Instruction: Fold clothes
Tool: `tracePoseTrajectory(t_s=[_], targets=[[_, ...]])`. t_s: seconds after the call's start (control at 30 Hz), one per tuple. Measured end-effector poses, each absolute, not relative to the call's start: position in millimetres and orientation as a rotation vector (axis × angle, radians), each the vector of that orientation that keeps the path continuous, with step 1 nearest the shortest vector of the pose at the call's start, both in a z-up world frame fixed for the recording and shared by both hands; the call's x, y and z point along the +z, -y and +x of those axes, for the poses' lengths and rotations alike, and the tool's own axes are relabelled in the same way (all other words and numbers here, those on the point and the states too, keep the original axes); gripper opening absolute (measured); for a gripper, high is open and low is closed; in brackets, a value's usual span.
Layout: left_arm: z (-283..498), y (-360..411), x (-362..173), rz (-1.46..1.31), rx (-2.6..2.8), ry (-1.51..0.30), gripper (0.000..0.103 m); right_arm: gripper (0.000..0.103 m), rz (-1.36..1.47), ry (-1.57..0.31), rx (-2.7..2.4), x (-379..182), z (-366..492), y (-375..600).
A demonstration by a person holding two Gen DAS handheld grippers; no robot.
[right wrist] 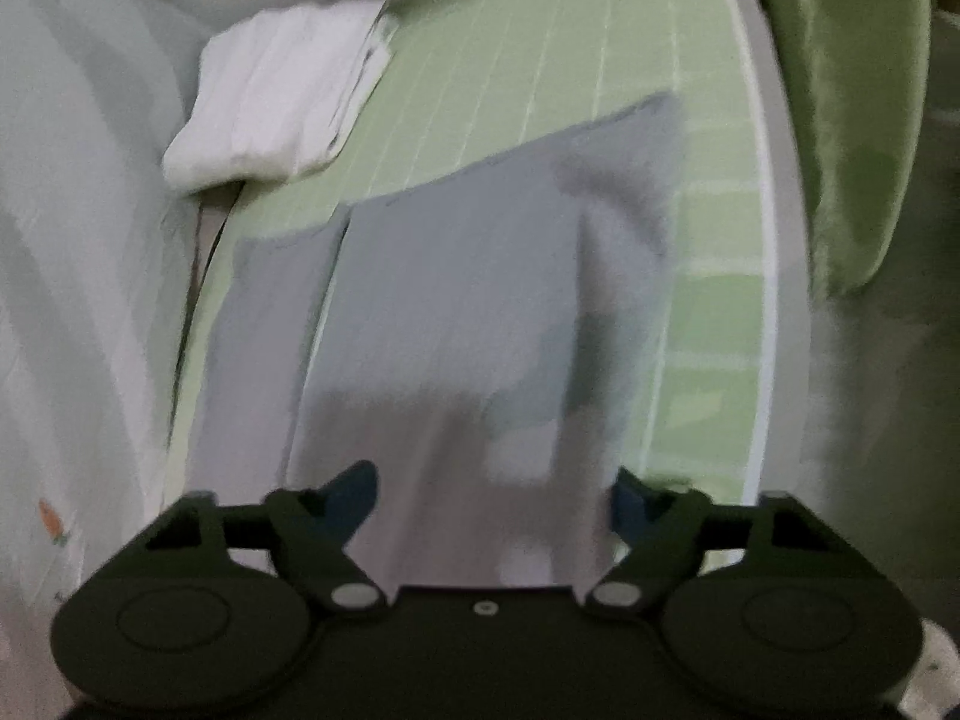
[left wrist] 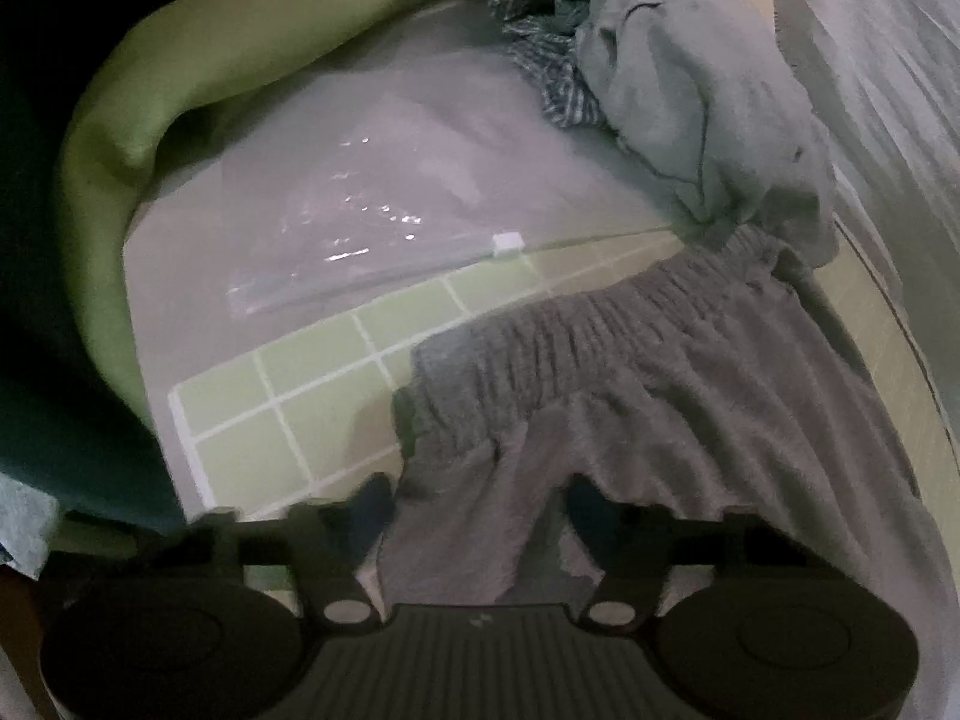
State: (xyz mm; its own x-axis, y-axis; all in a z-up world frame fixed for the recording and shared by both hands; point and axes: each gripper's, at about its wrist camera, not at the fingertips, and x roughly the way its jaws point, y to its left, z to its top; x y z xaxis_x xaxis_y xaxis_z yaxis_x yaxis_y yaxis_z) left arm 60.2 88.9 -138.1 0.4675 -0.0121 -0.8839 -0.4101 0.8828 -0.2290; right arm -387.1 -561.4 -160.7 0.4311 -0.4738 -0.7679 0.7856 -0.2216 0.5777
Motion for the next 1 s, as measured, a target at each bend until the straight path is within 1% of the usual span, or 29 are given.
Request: tracePoseTrajectory(t_s=[0.03,0.07,0.1,0.13,0.17,0.2,0.23,0.27,0.3,0.33,0.37,0.43,0.63,0.8,0.9,1.0], targets=[[61,-88,-138,-0.434,0.258,-1.064,0.042,0.072,1.35,-0.297,-1.212,-161,-391,565],[62,-87,-138,-0.427,0.261,-1.061,0.039,0.069,1.36,-0.279,-1.218,-162,-394,569],[62,-88,-138,-0.432,0.272,-1.059,0.033,0.067,1.369,-0.26,-1.223,-163,-397,573],[61,-89,-138,-0.441,0.286,-1.057,0.027,0.062,1.38,-0.246,-1.228,-164,-401,577],[61,-90,-138,-0.449,0.299,-1.056,0.023,0.058,1.391,-0.231,-1.233,-166,-404,581],[60,-92,-138,-0.464,0.306,-1.052,0.019,0.055,1.395,-0.228,-1.234,-167,-406,585],[59,-95,-138,-0.481,0.311,-1.048,0.013,0.05,1.399,-0.224,-1.235,-168,-408,589],[58,-95,-137,-0.477,0.312,-1.042,0.01,0.042,1.405,-0.217,-1.229,-169,-411,593],[58,-94,-136,-0.466,0.311,-1.036,0.009,0.038,1.414,-0.208,-1.216,-170,-415,594],[57,-93,-135,-0.453,0.305,-1.027,0.005,0.029,1.423,-0.197,-1.202,-171,-418,597],[56,-92,-132,-0.445,0.301,-1.014,0.005,0.014,1.431,-0.186,-1.183,-172,-421,600],[53,-89,-127,-0.434,0.305,-0.993,0.004,0.002,1.442,-0.157,-1.149,-169,-428,603],[37,-83,-111,-0.408,0.349,-0.955,0.004,0.001,1.406,-0.063,-1.105,-143,-441,615],[5,-83,-94,-0.369,0.313,-0.939,0.004,0.001,1.382,0.009,-1.079,-120,-462,627],[-13,-87,-75,-0.355,0.318,-0.91,0.004,0.001,1.361,0.045,-1.075,-105,-476,634],[-27,-94,-45,-0.389,0.338,-0.847,0.004,0.001,1.359,0.098,-1.061,-89,-487,640]])
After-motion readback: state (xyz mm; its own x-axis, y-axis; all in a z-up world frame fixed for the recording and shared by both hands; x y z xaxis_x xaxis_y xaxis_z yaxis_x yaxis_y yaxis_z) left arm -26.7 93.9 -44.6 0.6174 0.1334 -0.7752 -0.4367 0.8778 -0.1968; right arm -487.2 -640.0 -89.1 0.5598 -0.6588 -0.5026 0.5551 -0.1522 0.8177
